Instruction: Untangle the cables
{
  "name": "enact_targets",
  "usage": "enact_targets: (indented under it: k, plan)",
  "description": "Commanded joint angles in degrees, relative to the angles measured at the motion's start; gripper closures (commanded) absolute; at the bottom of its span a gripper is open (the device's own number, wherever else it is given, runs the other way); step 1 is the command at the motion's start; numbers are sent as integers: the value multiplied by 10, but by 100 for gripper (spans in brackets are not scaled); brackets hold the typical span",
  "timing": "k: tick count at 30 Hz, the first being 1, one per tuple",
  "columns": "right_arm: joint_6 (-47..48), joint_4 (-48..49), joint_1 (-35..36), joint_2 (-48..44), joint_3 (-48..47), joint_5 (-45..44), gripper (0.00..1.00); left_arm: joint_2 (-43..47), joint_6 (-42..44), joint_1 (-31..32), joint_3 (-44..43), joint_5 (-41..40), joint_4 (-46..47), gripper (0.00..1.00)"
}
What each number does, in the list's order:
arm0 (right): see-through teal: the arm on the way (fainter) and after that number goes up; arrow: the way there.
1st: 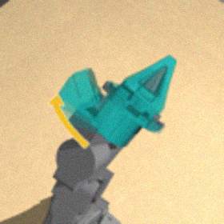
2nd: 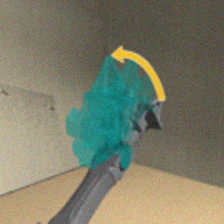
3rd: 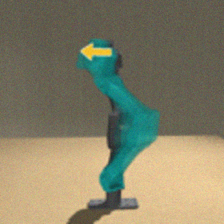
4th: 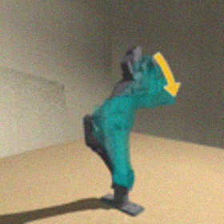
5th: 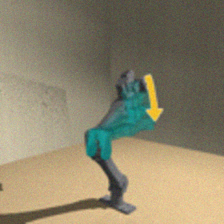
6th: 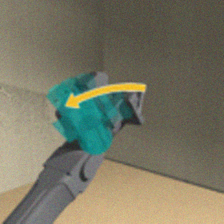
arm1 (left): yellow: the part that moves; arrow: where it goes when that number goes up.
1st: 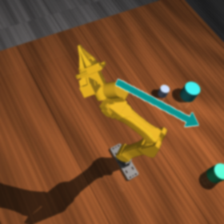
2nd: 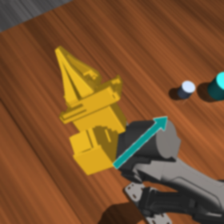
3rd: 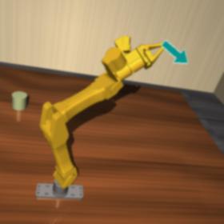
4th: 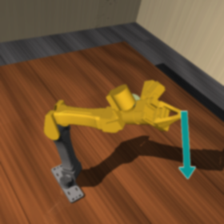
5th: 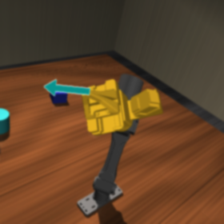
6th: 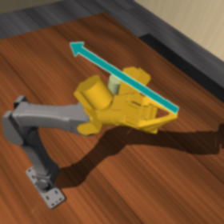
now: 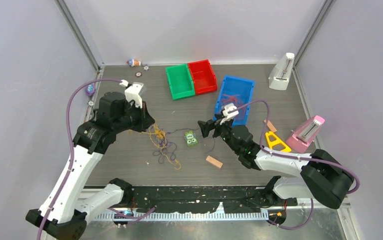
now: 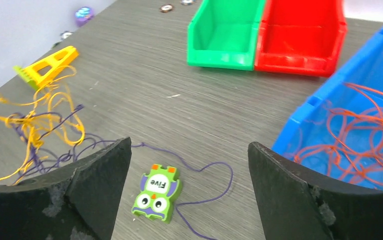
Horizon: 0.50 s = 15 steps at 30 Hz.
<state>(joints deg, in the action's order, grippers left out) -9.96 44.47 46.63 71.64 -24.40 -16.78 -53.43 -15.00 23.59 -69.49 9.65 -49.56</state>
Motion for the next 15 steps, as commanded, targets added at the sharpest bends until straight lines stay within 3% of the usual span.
enact_targets:
  k: [1,7,15]
  plan:
    - [18,77,-2,2,6,106,6,3,29,30,-55,59,21,100]
    - [3,144,-2,-27,34,191,1,-45,49,69,-135,42,-27,100]
    - [0,56,-2,-58,-21,322,0,-92,67,107,-189,45,-75,100]
